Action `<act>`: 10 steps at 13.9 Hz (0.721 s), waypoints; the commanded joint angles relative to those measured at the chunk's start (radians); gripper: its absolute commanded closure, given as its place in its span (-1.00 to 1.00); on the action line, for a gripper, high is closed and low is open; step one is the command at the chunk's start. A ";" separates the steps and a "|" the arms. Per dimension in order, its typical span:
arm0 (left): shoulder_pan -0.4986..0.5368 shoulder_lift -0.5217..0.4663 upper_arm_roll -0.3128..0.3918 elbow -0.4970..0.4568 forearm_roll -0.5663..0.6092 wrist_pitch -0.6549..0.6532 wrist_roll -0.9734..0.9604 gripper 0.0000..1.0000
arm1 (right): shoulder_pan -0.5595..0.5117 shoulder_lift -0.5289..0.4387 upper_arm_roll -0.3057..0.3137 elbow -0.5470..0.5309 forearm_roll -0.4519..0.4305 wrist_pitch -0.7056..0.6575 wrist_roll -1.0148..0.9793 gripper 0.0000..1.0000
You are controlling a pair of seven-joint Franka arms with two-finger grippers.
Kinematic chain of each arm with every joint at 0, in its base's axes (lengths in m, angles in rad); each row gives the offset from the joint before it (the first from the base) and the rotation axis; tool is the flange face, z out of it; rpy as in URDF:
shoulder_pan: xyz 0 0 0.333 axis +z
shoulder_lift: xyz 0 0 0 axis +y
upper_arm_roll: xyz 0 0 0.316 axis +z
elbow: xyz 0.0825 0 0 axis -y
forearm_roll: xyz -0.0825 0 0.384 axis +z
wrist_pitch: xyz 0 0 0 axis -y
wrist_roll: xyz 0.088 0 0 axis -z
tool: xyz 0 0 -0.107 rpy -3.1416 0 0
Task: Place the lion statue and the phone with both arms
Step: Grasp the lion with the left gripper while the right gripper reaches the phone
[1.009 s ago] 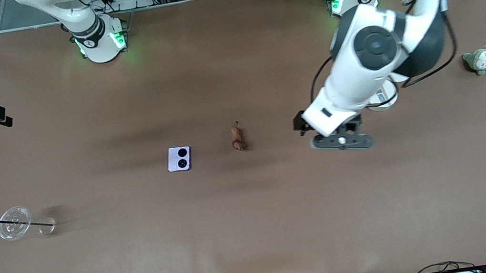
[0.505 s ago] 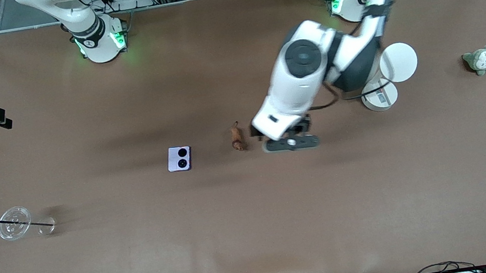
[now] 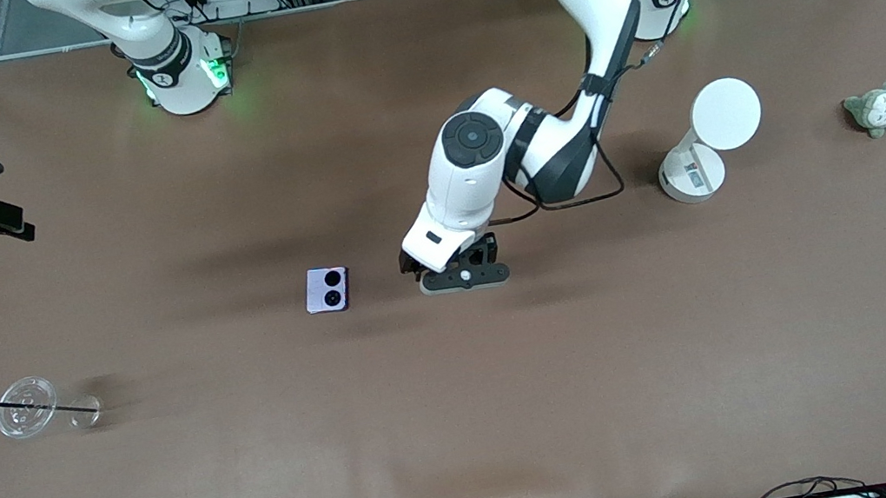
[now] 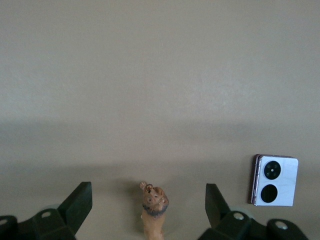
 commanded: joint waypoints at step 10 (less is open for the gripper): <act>-0.067 0.083 0.013 -0.007 0.016 0.002 -0.054 -1.00 | 0.004 -0.034 0.010 -0.181 0.004 0.172 0.002 -1.00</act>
